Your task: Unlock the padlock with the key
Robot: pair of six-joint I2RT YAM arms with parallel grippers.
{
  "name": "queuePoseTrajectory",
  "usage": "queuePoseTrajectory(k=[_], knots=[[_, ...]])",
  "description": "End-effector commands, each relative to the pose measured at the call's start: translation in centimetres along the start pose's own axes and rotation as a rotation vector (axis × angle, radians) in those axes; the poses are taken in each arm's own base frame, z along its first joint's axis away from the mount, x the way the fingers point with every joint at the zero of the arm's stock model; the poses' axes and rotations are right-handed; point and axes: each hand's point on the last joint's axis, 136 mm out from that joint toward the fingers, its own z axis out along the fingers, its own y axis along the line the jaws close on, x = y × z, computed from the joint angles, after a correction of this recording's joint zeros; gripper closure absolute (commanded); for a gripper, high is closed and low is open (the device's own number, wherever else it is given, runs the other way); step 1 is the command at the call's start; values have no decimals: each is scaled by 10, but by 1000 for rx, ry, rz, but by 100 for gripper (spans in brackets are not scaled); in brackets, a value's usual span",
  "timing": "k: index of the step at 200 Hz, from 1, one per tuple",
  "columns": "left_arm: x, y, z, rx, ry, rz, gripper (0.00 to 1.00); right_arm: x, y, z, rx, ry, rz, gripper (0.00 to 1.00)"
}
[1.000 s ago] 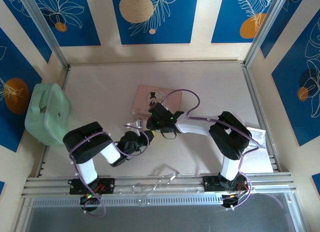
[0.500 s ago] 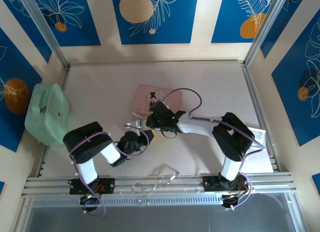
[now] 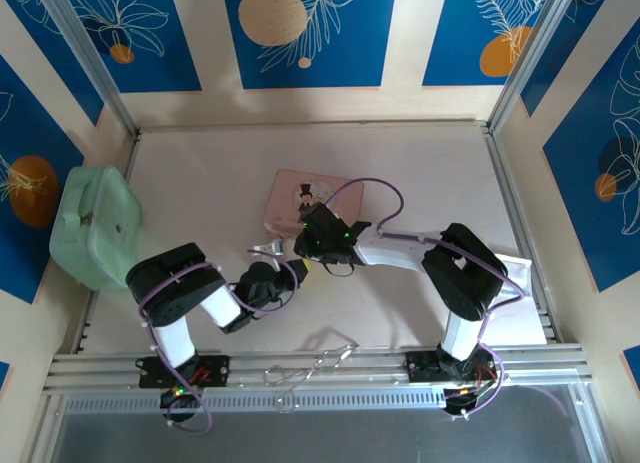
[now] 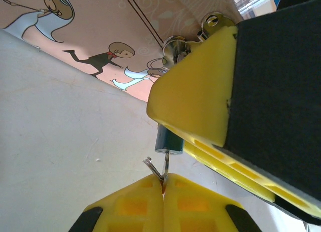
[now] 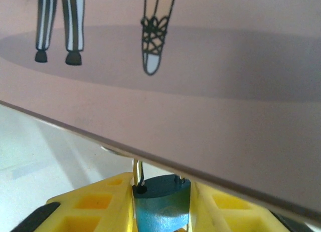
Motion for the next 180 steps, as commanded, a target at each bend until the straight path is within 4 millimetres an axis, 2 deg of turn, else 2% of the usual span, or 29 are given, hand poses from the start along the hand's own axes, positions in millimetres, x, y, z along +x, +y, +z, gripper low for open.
queuePoseTrajectory(k=[1,20,38,56,78,92,99,113,145,180], knots=[[-6,-1,-1,20,-29,-8,100,4,-9,7,11,23,13,68],[-6,-1,-1,18,-30,-9,100,2,-8,7,7,19,7,74],[-7,-1,-1,20,-30,-8,100,1,-8,7,6,19,2,87],[-6,-2,0,23,-26,-6,100,2,-7,5,7,21,-4,95],[-12,-1,-6,19,-54,12,63,3,-8,3,28,26,-2,99],[-17,-1,-13,6,-75,30,47,3,-9,3,49,33,-5,100],[-19,0,-15,-6,-80,39,43,4,-9,3,56,37,-5,100],[-23,0,-20,-34,-88,55,45,4,-9,2,77,45,-1,100],[-28,9,-26,-127,-83,83,63,6,-4,-1,127,88,2,100],[-22,1,-17,-85,-51,87,67,9,0,-3,171,143,16,100]])
